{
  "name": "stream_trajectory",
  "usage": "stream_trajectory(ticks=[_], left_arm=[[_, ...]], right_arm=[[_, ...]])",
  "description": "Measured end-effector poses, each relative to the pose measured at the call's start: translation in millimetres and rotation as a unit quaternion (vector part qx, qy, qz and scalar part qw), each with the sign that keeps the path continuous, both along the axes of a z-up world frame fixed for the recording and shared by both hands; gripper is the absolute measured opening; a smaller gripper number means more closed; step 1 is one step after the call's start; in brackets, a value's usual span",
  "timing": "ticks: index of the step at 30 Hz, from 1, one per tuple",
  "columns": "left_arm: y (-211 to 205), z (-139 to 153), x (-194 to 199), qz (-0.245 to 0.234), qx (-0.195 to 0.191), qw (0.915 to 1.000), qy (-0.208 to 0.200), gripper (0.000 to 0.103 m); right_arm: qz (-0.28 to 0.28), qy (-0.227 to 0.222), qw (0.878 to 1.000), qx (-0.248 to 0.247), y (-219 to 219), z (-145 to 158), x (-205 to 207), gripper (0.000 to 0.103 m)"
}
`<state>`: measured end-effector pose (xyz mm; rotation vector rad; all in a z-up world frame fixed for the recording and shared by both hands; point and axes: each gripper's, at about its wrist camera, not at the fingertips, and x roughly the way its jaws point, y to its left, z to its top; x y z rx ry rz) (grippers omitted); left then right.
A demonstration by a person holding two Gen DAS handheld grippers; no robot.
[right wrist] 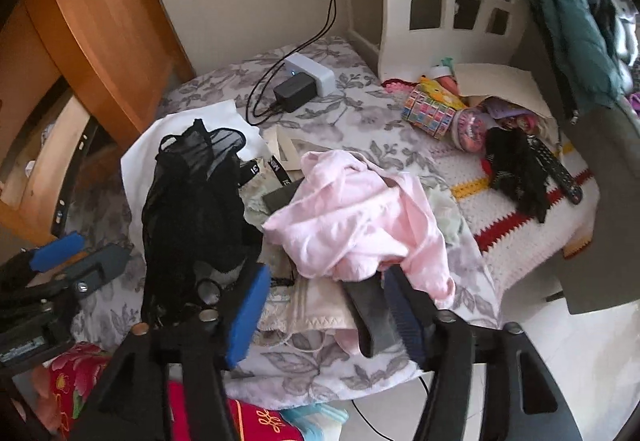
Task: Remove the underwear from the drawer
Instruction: 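Open the left tool over the bed while the right tool releases the pink cloth, then move both open tools back toward the open nightstand drawer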
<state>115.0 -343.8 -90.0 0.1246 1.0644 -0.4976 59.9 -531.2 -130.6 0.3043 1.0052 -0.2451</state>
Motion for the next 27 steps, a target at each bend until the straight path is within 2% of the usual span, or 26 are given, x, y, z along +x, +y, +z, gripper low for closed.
stream_trajectory(ticks=[3, 5, 7, 11, 13, 21, 27], left_arm=[[2, 10, -7, 0.002, -0.008, 0.9998, -0.019, 0.094], [5, 15, -10, 0.01, -0.016, 0.9994, -0.031, 0.095], [10, 19, -13, 0.02, -0.02, 0.9987, -0.041, 0.098], [16, 25, -17, 0.03, -0.026, 0.9979, -0.05, 0.1], [16, 29, -19, 0.032, -0.03, 0.9976, -0.053, 0.1], [16, 41, -30, 0.032, -0.034, 0.9963, -0.072, 0.101], [17, 58, -33, 0.034, -0.046, 0.994, -0.093, 0.102]], right_arm=[[0.002, -0.011, 1.0, -0.016, 8, 7, -10, 0.074], [0.005, -0.022, 0.999, -0.03, 12, 14, -16, 0.079], [0.006, -0.03, 0.999, -0.035, 14, 19, -18, 0.089], [0.012, -0.037, 0.998, -0.053, 19, 29, -19, 0.094], [0.015, -0.039, 0.998, -0.055, 20, 31, -19, 0.103], [-0.021, -0.048, 0.997, -0.051, 7, 44, -26, 0.103], [-0.027, -0.055, 0.997, -0.052, 3, 55, -29, 0.103]])
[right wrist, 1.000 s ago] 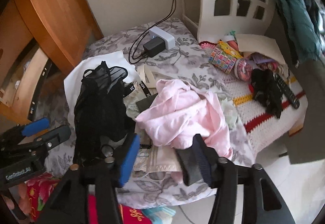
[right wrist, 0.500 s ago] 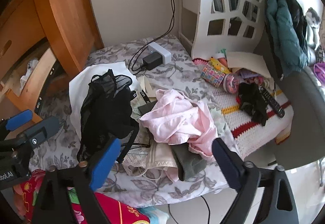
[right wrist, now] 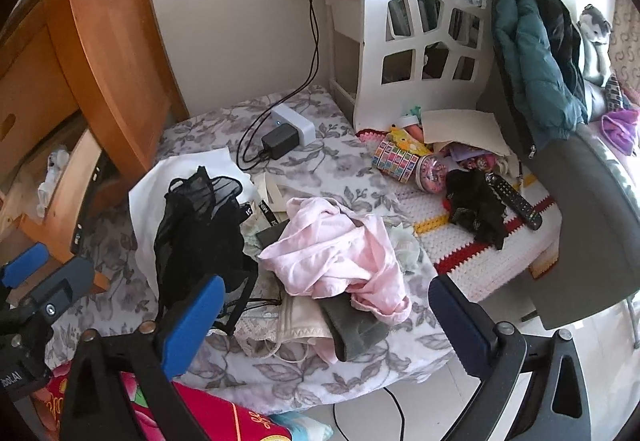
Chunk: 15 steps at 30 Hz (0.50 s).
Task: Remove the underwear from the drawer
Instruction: 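Move both open tools back toward the open nightstand drawer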
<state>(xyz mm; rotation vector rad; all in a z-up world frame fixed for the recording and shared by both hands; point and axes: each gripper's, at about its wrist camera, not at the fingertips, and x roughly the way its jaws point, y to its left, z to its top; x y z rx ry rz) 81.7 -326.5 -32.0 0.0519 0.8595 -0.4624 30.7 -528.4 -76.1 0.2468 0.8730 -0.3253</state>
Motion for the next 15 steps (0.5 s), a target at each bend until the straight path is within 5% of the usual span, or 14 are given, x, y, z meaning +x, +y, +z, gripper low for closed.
stream_trajectory(ticks=[15], left_arm=[[91, 68, 14, 0.078, -0.062, 0.9933, -0.059, 0.103]], right_arm=[[0.029, -0.054, 0.998, -0.01, 27, 41, -8, 0.103]])
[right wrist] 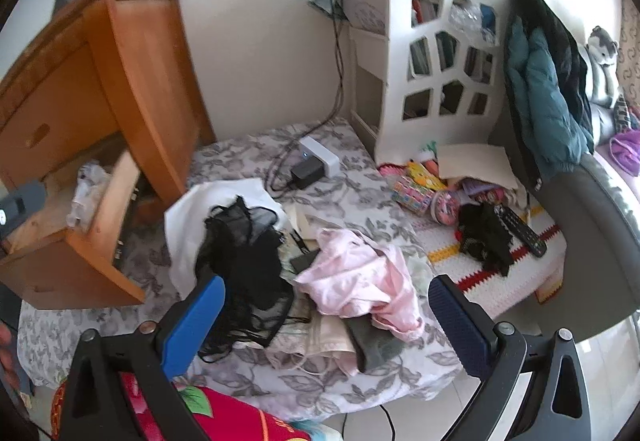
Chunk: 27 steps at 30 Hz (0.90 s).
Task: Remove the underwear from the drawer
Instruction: 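Move both open tools back toward the open nightstand drawer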
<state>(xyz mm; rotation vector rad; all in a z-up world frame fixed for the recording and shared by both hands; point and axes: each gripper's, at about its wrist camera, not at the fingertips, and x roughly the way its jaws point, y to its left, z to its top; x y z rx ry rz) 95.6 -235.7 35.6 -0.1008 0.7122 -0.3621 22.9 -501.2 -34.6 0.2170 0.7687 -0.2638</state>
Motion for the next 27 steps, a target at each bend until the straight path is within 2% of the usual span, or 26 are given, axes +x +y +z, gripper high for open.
stream_trajectory(ticks=[4, 12, 22, 27], left_arm=[[46, 9, 5, 0.047, -0.01, 0.9987, -0.014, 0.103], [128, 4, 13, 0.136, -0.041, 0.9899, -0.005, 0.103], [178, -13, 11, 0.168, -0.069, 0.9833, 0.009, 0.103], [200, -25, 13, 0.179, -0.083, 0.9802, 0.018, 0.103]], right_arm=[[0.015, -0.012, 1.0, 0.003, 13, 6, 1, 0.103], [0.047, -0.019, 0.999, -0.004, 43, 20, 10, 0.103], [0.089, -0.032, 0.995, -0.02, 101, 60, 41, 0.103], [0.112, -0.028, 0.993, -0.027, 132, 68, 60, 0.103]])
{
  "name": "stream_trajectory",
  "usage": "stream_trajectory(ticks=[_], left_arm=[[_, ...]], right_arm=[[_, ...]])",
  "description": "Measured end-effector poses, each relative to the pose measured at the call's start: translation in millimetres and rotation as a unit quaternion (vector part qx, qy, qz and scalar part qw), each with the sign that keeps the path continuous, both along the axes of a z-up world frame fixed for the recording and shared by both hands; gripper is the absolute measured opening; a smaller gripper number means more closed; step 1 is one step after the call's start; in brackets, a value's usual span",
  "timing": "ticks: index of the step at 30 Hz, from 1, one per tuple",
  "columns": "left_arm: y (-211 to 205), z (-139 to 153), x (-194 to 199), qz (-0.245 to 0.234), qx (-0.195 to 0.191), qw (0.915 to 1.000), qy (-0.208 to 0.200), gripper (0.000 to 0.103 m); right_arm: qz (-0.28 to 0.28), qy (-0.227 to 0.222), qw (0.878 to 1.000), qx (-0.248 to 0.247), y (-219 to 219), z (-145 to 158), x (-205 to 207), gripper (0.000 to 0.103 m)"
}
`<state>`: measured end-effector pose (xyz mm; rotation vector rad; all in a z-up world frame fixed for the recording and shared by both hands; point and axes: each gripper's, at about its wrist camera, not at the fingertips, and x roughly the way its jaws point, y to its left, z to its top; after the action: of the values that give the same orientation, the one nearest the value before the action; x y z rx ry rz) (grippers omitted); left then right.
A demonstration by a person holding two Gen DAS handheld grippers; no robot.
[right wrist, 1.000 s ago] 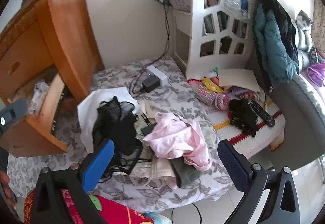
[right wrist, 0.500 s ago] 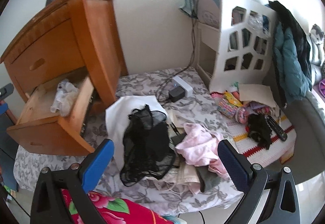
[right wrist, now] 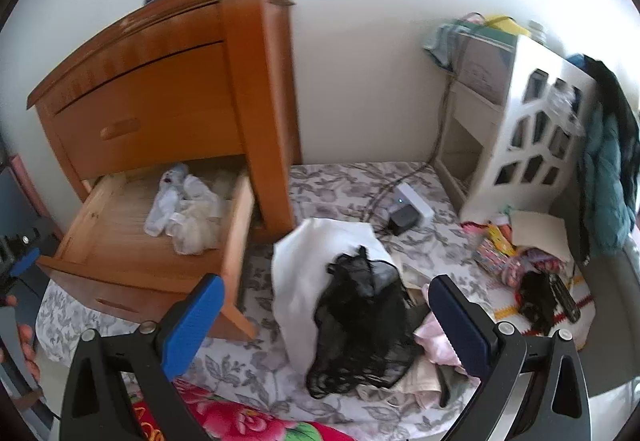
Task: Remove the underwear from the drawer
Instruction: 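Move both open tools back toward the open nightstand drawer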
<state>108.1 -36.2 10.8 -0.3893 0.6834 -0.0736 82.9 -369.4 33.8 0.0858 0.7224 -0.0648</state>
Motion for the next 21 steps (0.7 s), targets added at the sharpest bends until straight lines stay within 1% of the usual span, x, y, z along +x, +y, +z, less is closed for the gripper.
stream_trajectory(ticks=[5, 8, 12, 14, 15, 17, 21], left_arm=[[22, -13, 3, 0.014, -0.016, 0.9997, 0.007, 0.103], [34, -22, 5, 0.02, -0.024, 0.9994, 0.013, 0.103], [48, -31, 11, 0.026, -0.03, 0.9991, 0.018, 0.103], [52, -35, 14, 0.027, -0.027, 0.9991, 0.02, 0.103], [54, -36, 13, 0.03, -0.018, 0.9993, 0.013, 0.103], [58, -37, 14, 0.033, -0.005, 0.9994, 0.011, 0.103], [63, -37, 20, 0.024, -0.007, 0.9997, 0.003, 0.103]], right_arm=[[0.012, 0.005, 1.0, -0.005, 27, 2, 17, 0.103], [0.015, 0.016, 1.0, -0.005, 40, -2, 28, 0.103], [0.029, 0.027, 0.999, -0.019, 61, -5, 42, 0.103], [0.032, 0.028, 0.999, -0.024, 70, -5, 48, 0.103], [0.032, 0.028, 0.999, -0.026, 74, -6, 52, 0.103], [0.032, 0.032, 0.999, -0.03, 82, -8, 60, 0.103], [0.038, 0.04, 0.998, -0.038, 97, -14, 74, 0.103]])
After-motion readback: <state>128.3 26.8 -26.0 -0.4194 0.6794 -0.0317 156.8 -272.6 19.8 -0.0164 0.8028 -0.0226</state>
